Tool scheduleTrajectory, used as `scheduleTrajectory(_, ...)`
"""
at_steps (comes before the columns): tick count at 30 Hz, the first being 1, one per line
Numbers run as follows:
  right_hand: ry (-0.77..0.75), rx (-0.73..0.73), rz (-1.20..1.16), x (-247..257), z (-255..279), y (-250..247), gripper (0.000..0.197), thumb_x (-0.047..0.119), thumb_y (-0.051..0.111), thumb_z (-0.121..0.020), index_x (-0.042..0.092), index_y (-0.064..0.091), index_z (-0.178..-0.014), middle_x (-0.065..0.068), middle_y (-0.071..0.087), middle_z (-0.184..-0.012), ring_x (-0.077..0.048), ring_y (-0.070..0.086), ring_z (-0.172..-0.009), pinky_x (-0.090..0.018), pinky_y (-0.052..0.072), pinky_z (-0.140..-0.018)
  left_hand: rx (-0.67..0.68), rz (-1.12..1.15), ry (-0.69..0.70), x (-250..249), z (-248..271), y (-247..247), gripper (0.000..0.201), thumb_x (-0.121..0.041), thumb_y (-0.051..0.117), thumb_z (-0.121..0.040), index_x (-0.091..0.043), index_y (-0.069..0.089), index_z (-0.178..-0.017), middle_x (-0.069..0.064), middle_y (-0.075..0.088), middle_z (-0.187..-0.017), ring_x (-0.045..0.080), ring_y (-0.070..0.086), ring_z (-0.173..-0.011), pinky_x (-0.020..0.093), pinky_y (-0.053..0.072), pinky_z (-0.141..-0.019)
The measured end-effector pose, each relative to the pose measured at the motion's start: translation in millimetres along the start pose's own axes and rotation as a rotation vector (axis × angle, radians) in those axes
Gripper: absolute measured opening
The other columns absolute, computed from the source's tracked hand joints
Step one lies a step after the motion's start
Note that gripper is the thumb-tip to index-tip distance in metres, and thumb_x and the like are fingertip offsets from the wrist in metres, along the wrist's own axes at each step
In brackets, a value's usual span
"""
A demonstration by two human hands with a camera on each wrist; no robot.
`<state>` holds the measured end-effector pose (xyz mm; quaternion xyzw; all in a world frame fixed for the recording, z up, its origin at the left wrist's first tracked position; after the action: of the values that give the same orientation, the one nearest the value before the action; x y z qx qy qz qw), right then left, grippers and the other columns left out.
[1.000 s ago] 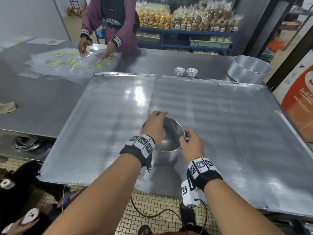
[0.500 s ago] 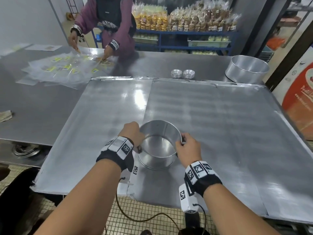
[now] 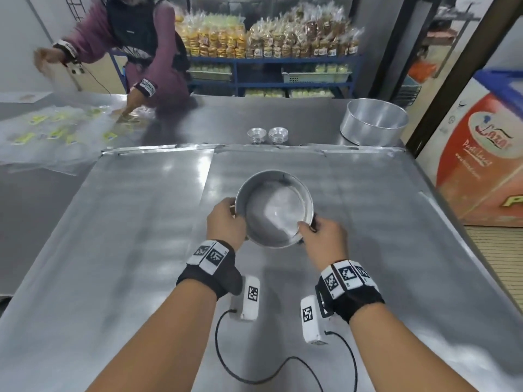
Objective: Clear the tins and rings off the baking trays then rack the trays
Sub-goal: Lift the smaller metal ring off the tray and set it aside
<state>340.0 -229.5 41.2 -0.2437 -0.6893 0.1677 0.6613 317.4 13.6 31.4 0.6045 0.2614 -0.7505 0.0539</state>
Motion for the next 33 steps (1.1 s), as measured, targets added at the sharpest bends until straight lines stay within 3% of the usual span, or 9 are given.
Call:
scheduleTrajectory(5,0.124,-0.024,-0.169,-33.9,-56.1,-18.2,0.003,0.012,0.070,-0.078,0.011,0.073,-0.078,-0.009,0.074,-0.075,-0.028,0.070,-0.071,-0.036,0.058,-0.065,-0.008,0.335,-0.070,-4.6,-23.1,68.3,0.039,-0.020,0.059,-0.074,-0.023,0.068,-0.112,0.009,0.073,-0.105,0.034,0.070,-0.092,0.054,0.062,-0.064)
scheduleTrajectory(8,0.219,-0.012,-0.382,-53.9,-91.8,-24.4,0.021,0.001,0.069,-0.077,0.021,0.071,-0.071,-0.008,0.075,-0.079,-0.030,0.073,-0.076,-0.048,0.062,-0.067,-0.007,0.312,-0.013,-18.2,-48.7,104.0,0.046,-0.027,0.057,-0.067,-0.032,0.067,-0.112,0.000,0.074,-0.106,0.031,0.070,-0.101,0.057,0.060,-0.078)
scheduleTrajectory(12,0.225,-0.015,-0.483,-69.1,-154.0,-37.9,0.022,-0.001,0.068,-0.079,0.020,0.071,-0.074,-0.010,0.075,-0.086,-0.031,0.073,-0.083,-0.045,0.061,-0.070,0.038,0.267,0.062,-45.6,-93.0,151.3,0.051,-0.027,0.058,-0.064,-0.035,0.064,-0.114,-0.006,0.072,-0.112,0.019,0.067,-0.109,0.052,0.060,-0.083)
scheduleTrajectory(15,0.221,0.007,-0.528,-76.6,-207.9,-41.1,0.022,-0.006,0.064,-0.084,0.015,0.069,-0.088,-0.011,0.073,-0.093,-0.028,0.072,-0.085,-0.033,0.061,-0.066,0.060,0.268,0.077,-66.3,-133.6,183.2,0.058,-0.024,0.061,-0.059,-0.034,0.061,-0.116,0.000,0.069,-0.116,0.019,0.066,-0.111,0.050,0.061,-0.081)
scheduleTrajectory(18,0.206,0.016,-0.537,-83.0,-268.3,-41.8,0.023,-0.007,0.062,-0.085,0.014,0.068,-0.090,-0.008,0.073,-0.092,-0.026,0.072,-0.084,-0.034,0.062,-0.068,0.093,0.274,0.073,-81.8,-183.1,214.7,0.066,-0.017,0.069,-0.054,-0.026,0.062,-0.120,0.004,0.068,-0.117,0.026,0.066,-0.109,0.052,0.061,-0.076)
scheduleTrajectory(23,0.219,0.061,-0.537,-100.6,-368.9,-30.0,0.028,-0.010,0.060,-0.084,0.017,0.066,-0.083,-0.008,0.071,-0.091,-0.033,0.071,-0.091,-0.043,0.061,-0.075,0.126,0.145,0.163,-111.0,-262.0,262.6,0.051,-0.004,0.073,-0.076,-0.017,0.059,-0.123,0.007,0.070,-0.115,0.028,0.070,-0.099,0.049,0.062,-0.074)
scheduleTrajectory(27,0.205,0.118,-0.486,-107.9,-439.8,-14.1,0.020,-0.009,0.061,-0.085,0.011,0.064,-0.084,-0.015,0.069,-0.095,-0.035,0.070,-0.090,-0.047,0.060,-0.077,0.092,0.054,0.199,-115.5,-324.3,291.8,0.047,-0.009,0.072,-0.076,-0.019,0.059,-0.120,0.005,0.073,-0.111,0.028,0.072,-0.088,0.050,0.062,-0.076)
scheduleTrajectory(30,0.149,0.101,-0.271,-119.0,-490.5,0.2,0.007,0.018,0.068,-0.072,0.019,0.061,-0.074,-0.017,0.070,-0.094,-0.036,0.070,-0.089,-0.049,0.059,-0.079,0.048,0.017,0.218,-115.4,-355.5,305.9,0.042,-0.010,0.070,-0.079,-0.025,0.062,-0.117,-0.001,0.074,-0.105,0.020,0.072,-0.081,0.041,0.062,-0.075)
scheduleTrajectory(33,0.090,0.107,-0.128,-139.7,-535.0,21.2,0.025,0.031,0.059,-0.063,0.014,0.065,-0.081,-0.017,0.071,-0.093,-0.035,0.070,-0.090,-0.048,0.059,-0.077,0.004,0.015,0.223,-106.2,-379.5,317.0,0.036,-0.006,0.067,-0.085,-0.020,0.062,-0.118,-0.002,0.072,-0.103,0.012,0.069,-0.076,0.032,0.062,-0.069)
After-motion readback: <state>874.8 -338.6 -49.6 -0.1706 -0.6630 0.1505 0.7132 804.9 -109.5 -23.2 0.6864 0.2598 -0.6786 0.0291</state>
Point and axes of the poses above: each hand's wrist, its own z-axis away from the middle knuckle, its own y-axis out of the palm, x = y × z, the point moved 9 cm from there along -z, towards the middle knuckle
